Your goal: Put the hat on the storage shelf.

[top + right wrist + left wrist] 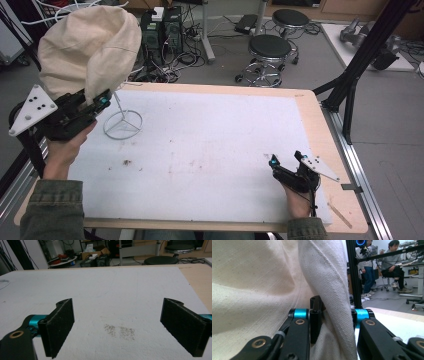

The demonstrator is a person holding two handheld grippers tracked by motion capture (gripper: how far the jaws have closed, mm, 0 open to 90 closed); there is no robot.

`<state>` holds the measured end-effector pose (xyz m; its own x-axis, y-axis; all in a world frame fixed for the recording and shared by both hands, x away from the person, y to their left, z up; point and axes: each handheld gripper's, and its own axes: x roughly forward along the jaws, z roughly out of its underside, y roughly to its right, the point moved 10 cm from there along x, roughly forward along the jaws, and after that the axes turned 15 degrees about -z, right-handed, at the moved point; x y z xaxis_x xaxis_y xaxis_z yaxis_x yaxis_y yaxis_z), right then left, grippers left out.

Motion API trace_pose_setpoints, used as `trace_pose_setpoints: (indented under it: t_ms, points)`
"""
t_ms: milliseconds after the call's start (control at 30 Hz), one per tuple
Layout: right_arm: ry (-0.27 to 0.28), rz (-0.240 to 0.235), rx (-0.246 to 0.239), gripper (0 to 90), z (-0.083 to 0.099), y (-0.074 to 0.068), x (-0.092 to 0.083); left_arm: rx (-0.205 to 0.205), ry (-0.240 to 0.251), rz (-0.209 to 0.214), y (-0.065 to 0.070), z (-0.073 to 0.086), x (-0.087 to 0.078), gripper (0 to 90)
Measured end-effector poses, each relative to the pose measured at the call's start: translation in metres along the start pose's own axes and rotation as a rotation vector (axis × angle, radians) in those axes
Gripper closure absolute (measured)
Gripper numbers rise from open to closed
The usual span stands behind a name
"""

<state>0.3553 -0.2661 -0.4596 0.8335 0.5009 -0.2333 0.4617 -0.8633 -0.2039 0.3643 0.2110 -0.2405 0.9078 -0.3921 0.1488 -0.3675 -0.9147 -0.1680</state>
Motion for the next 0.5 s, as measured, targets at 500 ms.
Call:
trace_pose_setpoints:
  t_ms: [500]
  points:
    - [-0.002, 0.002, 0.002, 11.1, 0.0002, -0.0002, -0.0005, -0.038, -0.014, 0.058, 0.001, 0.0086, -0.0041, 54.4]
